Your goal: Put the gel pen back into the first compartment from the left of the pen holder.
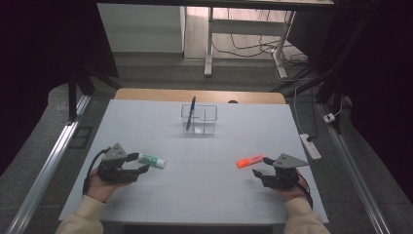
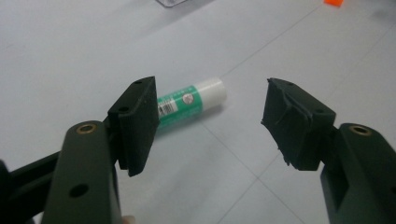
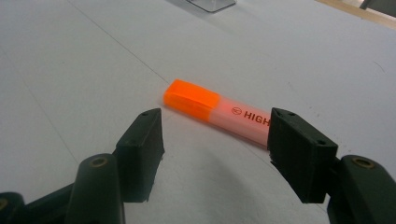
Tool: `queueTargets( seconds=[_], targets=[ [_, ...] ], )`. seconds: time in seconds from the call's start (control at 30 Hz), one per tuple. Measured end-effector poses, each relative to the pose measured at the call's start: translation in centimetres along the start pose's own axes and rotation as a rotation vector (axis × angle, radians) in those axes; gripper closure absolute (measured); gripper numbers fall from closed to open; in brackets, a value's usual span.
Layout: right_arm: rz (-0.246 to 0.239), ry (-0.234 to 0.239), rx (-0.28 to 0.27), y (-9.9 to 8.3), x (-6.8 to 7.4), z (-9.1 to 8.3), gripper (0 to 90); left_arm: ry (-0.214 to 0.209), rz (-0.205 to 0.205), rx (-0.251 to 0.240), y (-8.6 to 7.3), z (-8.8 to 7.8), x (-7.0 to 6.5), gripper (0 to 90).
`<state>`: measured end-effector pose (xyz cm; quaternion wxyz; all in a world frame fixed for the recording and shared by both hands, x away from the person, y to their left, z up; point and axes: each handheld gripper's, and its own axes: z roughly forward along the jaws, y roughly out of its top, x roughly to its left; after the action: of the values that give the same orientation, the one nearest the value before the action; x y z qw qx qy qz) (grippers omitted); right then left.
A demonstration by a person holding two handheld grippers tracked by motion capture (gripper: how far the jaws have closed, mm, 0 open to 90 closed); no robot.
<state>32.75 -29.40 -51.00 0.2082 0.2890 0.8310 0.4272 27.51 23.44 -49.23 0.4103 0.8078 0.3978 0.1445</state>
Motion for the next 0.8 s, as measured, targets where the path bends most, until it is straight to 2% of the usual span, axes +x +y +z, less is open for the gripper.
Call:
queueTargets(
  seconds=[0.33,0.43,0.67,0.8],
  targets=[
    [-0.027,-0.003,0.008,0.2,-0.2,-0.2,33.5,0.006,-0.007,0.008,-0.5,-0.2,-0.2,32.4],
    [-0.032,0.004,0.018,0.3,-0.3,-0.2,32.5,0.004,0.004,0.014,-0.5,-0.1,-0.3,31.7],
    [-0.024,0.036,0.015,1.2,-0.4,-0.4,31.5,0.007,-0.004,0.013,-0.7,-0.2,0.0,30.0],
    [-0.054,0.059,0.031,1.9,-0.4,-0.3,30.7,0.009,-0.004,0.014,-0.7,-0.2,-0.1,28.4]
  ],
)
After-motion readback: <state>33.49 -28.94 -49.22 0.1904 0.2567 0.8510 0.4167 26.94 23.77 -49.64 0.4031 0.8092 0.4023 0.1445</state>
